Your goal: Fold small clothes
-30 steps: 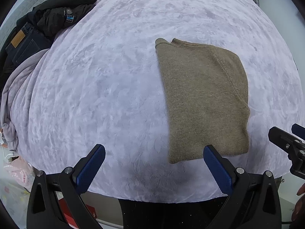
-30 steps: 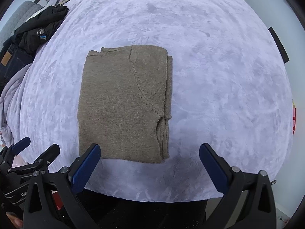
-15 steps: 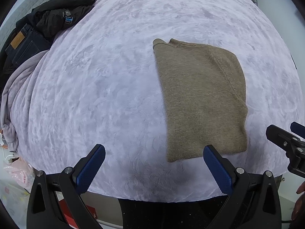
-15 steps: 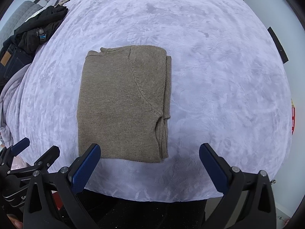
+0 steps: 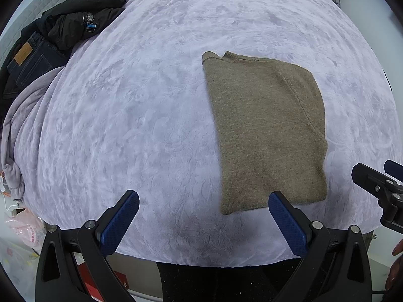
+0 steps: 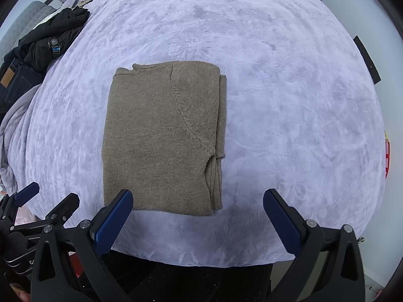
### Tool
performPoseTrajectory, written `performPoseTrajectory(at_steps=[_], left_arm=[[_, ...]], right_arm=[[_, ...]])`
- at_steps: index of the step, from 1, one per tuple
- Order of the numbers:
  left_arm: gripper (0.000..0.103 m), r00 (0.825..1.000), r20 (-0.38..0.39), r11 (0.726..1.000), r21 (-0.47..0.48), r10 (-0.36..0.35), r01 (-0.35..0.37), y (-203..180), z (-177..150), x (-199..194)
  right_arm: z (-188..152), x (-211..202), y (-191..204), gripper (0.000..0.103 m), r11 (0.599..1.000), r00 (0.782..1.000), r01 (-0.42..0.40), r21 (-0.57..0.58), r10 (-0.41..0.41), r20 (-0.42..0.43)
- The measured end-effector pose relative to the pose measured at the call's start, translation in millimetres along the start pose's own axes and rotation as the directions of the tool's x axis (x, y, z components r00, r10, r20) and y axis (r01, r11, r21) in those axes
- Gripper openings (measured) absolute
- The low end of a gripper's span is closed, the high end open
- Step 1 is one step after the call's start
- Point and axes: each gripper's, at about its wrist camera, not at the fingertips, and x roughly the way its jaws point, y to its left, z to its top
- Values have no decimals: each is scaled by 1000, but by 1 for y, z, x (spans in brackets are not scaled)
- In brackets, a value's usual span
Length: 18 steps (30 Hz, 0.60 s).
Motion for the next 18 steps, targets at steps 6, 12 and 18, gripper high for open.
performPoseTrajectory(at_steps=[6, 12, 18], left_arm=[[103, 1000, 2, 1000, 4, 7, -7, -3, 1, -2], [103, 1000, 1, 1000, 6, 5, -5, -3, 2, -2], [103, 1000, 0, 1000, 9, 3, -3, -2, 2, -2]], right_arm=[[0, 0, 1, 103, 1000, 1000, 0, 0, 0, 0], [1, 1, 0, 103, 1000, 1000, 1, -3, -1, -3], [1, 1, 1, 103, 1000, 1000, 2, -2, -2, -2]])
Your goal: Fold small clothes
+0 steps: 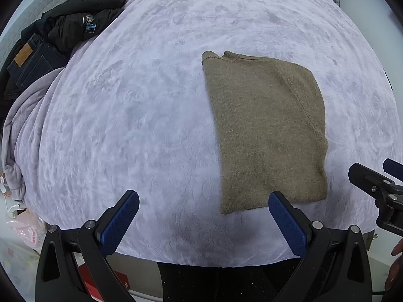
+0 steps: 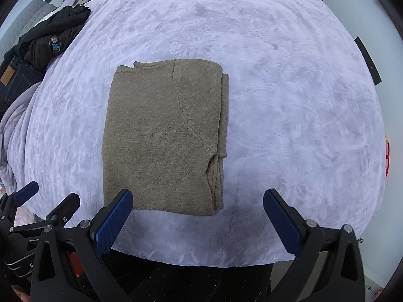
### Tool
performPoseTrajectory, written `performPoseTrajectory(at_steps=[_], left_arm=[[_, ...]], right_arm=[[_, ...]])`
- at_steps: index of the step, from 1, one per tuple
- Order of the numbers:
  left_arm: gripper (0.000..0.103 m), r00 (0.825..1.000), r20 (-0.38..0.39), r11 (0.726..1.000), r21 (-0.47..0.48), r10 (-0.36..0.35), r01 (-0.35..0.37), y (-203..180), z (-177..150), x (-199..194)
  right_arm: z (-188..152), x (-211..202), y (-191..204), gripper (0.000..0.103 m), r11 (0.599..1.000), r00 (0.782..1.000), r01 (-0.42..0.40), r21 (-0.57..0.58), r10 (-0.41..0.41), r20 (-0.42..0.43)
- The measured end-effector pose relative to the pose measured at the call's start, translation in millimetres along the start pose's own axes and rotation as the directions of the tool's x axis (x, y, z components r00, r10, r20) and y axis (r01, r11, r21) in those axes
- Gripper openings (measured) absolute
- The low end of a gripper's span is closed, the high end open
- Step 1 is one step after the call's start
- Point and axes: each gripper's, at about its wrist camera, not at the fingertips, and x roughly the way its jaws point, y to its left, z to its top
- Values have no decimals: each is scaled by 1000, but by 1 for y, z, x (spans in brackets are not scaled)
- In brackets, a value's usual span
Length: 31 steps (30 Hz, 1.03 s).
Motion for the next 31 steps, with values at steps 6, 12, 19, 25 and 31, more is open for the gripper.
performPoseTrajectory(at_steps=[6, 12, 19, 25, 31], left_arm=[[103, 1000, -2, 1000, -1, 3, -3, -1, -2, 0], [103, 1000, -1, 1000, 1, 6, -6, -3, -4, 0], [103, 1000, 1, 1000, -1, 10, -10, -3, -5, 0], [103, 1000, -5, 1000, -14, 3, -4, 0, -4, 2], [103, 1000, 13, 1000, 7, -13, 13, -1, -1, 2]], right_arm=[[-1, 1, 1, 103, 1000, 1000, 1, 0, -1, 0], [-1, 1, 1, 103, 1000, 1000, 3, -3, -3, -2], [-1, 4, 4, 103, 1000, 1000, 10, -9, -10, -4], [-1, 6, 6, 103, 1000, 1000, 10, -10, -10, -6], [-2, 8, 8, 103, 1000, 1000, 17, -12, -17, -9]])
